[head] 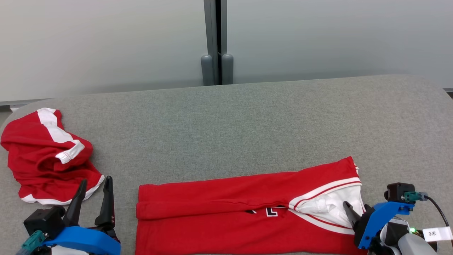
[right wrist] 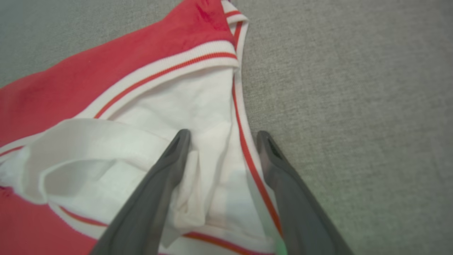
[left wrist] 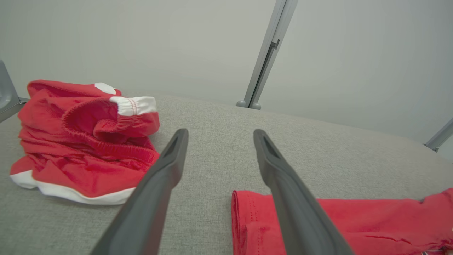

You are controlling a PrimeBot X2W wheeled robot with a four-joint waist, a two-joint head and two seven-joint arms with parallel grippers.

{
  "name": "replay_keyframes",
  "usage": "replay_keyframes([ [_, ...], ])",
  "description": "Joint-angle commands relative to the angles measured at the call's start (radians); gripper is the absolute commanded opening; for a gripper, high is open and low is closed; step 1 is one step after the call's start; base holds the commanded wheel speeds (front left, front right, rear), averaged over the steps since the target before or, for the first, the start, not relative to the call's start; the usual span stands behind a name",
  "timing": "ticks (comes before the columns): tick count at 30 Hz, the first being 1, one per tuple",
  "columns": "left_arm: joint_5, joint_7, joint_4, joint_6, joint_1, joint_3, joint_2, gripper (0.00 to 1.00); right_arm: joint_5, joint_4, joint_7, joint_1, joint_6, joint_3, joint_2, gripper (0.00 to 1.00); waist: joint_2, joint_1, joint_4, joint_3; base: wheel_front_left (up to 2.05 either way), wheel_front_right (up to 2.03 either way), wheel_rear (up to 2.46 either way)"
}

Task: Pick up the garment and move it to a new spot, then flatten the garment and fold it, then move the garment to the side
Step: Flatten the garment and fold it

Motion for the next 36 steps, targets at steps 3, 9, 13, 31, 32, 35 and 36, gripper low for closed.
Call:
replay_keyframes([
  [3, 0.015, -0.002, 0.017, -0.016, -0.022, 0.014, -0.014, 1.0, 0.037, 0.053, 0.056, -0.013, 0.001, 0.043, 0.006, 1.0, -0.0001, -0.0001, 0.009, 0.009, 0.0, 0.0, 0.0],
  [9, 0.03, -0.002, 0.044, -0.032, -0.024, 0.032, -0.027, 1.0, 0.08, 0.027, 0.021, -0.051, 0.002, 0.083, -0.014, 0.0, -0.0001, -0.0001, 0.006, 0.005, 0.0, 0.0, 0.0],
  [13, 0.043, -0.002, 0.059, -0.038, -0.022, 0.033, -0.04, 1.0, 0.1, -0.013, -0.002, -0.07, 0.0, 0.086, -0.063, 0.0, -0.0001, -0.0001, 0.002, -0.004, 0.0, 0.0, 0.0],
  [31, 0.058, 0.003, 0.099, -0.052, -0.032, 0.012, -0.06, 1.0, -0.031, -0.657, 0.14, 0.113, 0.0, 0.093, 0.042, 0.0, -0.0001, -0.0001, 0.026, -0.018, 0.0, 0.0, 0.0],
  [32, 0.057, 0.004, 0.103, -0.053, -0.036, 0.01, -0.06, 1.0, -0.029, -0.677, 0.153, 0.118, 0.0, 0.122, 0.06, 0.0, -0.0001, -0.0001, 0.034, -0.014, 0.0, 0.0, 0.0],
  [35, 0.055, 0.007, 0.11, -0.059, -0.049, 0.004, -0.065, 1.0, -0.015, -0.679, 0.179, 0.114, 0.0, 0.198, 0.093, 0.0, -0.0001, -0.0001, 0.065, -0.003, 0.0, 0.0, 0.0],
  [36, 0.052, 0.009, 0.115, -0.061, -0.053, 0.002, -0.066, 1.0, -0.008, -0.665, 0.177, 0.106, 0.0, 0.219, 0.1, 0.0, -0.0001, -0.0001, 0.078, 0.001, 0.0, 0.0, 0.0],
])
